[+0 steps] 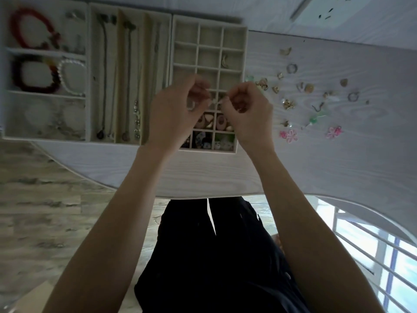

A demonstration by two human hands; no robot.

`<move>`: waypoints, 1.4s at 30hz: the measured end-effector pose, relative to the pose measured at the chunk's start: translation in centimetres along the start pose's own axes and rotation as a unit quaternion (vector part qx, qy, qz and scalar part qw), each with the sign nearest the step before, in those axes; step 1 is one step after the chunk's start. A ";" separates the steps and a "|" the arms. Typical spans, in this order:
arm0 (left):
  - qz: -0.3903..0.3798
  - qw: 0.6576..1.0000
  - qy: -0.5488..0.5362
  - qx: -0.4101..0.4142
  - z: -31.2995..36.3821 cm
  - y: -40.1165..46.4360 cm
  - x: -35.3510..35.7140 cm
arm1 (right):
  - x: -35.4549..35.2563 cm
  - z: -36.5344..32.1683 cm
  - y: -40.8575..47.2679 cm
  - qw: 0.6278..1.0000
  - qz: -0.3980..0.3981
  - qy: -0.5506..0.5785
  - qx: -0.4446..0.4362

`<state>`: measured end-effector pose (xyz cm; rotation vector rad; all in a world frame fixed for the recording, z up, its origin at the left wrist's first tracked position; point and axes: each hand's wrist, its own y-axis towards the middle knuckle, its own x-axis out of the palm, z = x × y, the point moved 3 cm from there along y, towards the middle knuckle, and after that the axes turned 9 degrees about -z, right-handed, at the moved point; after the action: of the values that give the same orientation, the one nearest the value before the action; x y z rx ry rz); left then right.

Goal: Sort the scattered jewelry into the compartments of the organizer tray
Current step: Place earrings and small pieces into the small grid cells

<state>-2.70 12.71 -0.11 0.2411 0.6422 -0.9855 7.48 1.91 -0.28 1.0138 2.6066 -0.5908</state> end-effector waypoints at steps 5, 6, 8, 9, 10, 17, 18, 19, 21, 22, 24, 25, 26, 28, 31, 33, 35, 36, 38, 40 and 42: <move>-0.036 0.994 0.077 0.063 -0.5 1.7 -0.4 | 0.9 0.3 -0.6 0.988 0.003 -0.123 -0.092; -0.042 0.994 0.074 0.068 -0.6 1.8 -0.4 | 1.0 0.5 -0.7 0.982 0.011 -0.156 -0.104; -0.046 0.992 0.078 0.084 -0.7 1.7 -0.5 | 1.0 0.8 -1.0 0.970 0.029 -0.208 -0.118; -0.035 0.991 0.096 0.091 -0.9 1.6 -0.7 | 1.0 0.8 -1.2 0.965 0.037 -0.230 -0.124; -0.016 0.988 0.119 0.093 -1.1 1.3 -0.9 | 1.0 0.7 -1.4 0.958 0.042 -0.251 -0.132; 0.030 0.971 0.227 0.067 -2.0 -1.0 -1.1 | 0.8 -0.1 -0.8 0.918 0.016 -0.348 -0.189; 0.023 0.969 0.236 0.066 -2.1 -0.9 -0.9 | 0.9 -0.1 -0.6 0.911 0.007 -0.366 -0.190; 0.016 0.968 0.242 0.065 -2.1 -0.9 -0.9 | 0.9 0.0 -0.4 0.906 0.000 -0.379 -0.189; -0.007 0.965 0.253 0.064 -2.1 -0.6 -0.7 | 1.0 0.2 -0.3 0.899 -0.007 -0.394 -0.190; -0.019 0.963 0.259 0.067 -2.0 -0.5 -0.6 | 0.9 0.2 -0.3 0.897 -0.009 -0.397 -0.192; -0.041 0.958 0.275 0.076 -1.7 -0.3 -0.3 | 0.9 0.2 -0.3 0.895 -0.009 -0.400 -0.197; -0.049 0.955 0.283 0.080 -1.6 -0.2 -0.2 | 0.9 0.2 -0.3 0.894 -0.008 -0.401 -0.199; -0.054 0.953 0.288 0.082 -1.5 -0.1 -0.1 | 1.0 0.2 -0.2 0.892 -0.008 -0.403 -0.202; -0.062 0.951 0.292 0.080 -1.7 0.1 0.0 | 1.2 0.1 0.0 0.888 -0.010 -0.410 -0.207; -0.072 0.946 0.307 0.072 -2.2 0.1 0.1 | 1.4 -0.1 0.4 0.879 -0.007 -0.428 -0.210; -0.070 0.947 0.307 0.072 -2.3 0.0 0.1 | 1.6 -0.4 1.1 0.868 -0.009 -0.450 -0.210; -0.053 0.951 0.298 0.065 -2.3 0.1 -0.2 | 1.7 -0.6 1.9 0.856 -0.031 -0.476 -0.200; -0.039 0.952 0.297 0.059 -2.3 0.1 -0.5 | 1.7 -0.8 2.3 0.847 -0.050 -0.492 -0.193; -0.026 0.953 0.299 0.049 -2.4 0.0 -1.0 | 1.8 -1.2 2.8 0.830 -0.082 -0.523 -0.177; -0.033 0.952 0.301 0.047 -2.5 -0.1 -1.1 | 1.8 -1.8 3.1 0.822 -0.111 -0.536 -0.158; -0.043 0.950 0.306 0.050 -2.4 -0.2 -1.2 | 1.9 -2.4 3.6 0.818 -0.148 -0.537 -0.143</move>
<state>-4.26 14.56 -1.22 0.6286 1.1766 -1.0295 8.39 6.52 0.11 0.0543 1.7100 -0.5698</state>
